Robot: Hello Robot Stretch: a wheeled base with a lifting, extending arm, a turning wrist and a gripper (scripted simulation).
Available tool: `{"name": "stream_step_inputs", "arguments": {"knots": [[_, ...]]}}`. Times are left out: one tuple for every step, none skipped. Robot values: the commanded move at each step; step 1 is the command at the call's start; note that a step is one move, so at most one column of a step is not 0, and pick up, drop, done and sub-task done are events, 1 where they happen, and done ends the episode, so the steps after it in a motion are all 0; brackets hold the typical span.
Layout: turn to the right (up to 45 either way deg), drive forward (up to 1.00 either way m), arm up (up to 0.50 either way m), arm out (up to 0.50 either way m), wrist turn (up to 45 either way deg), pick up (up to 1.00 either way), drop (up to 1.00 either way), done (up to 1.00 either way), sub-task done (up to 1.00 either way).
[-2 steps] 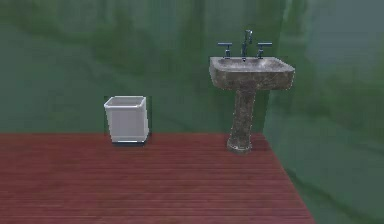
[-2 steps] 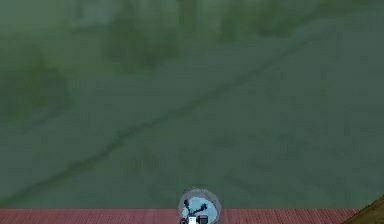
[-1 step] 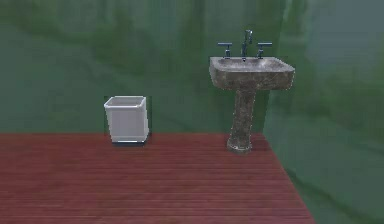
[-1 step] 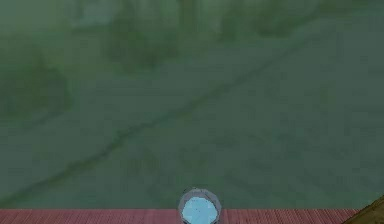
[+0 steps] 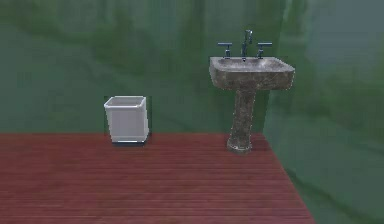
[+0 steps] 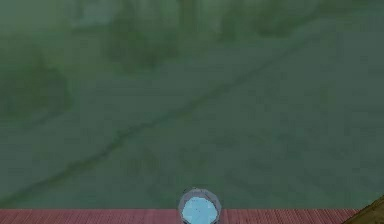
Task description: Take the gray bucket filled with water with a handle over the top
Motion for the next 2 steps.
{"name": "stream_step_inputs", "arguments": {"knots": [[0.0,0.00,0.10,0.00,0.0,0.00,0.00,0.00,0.00],[0.0,0.00,0.00,0.00,0.0,0.00,0.00,1.00,0.00]]}}
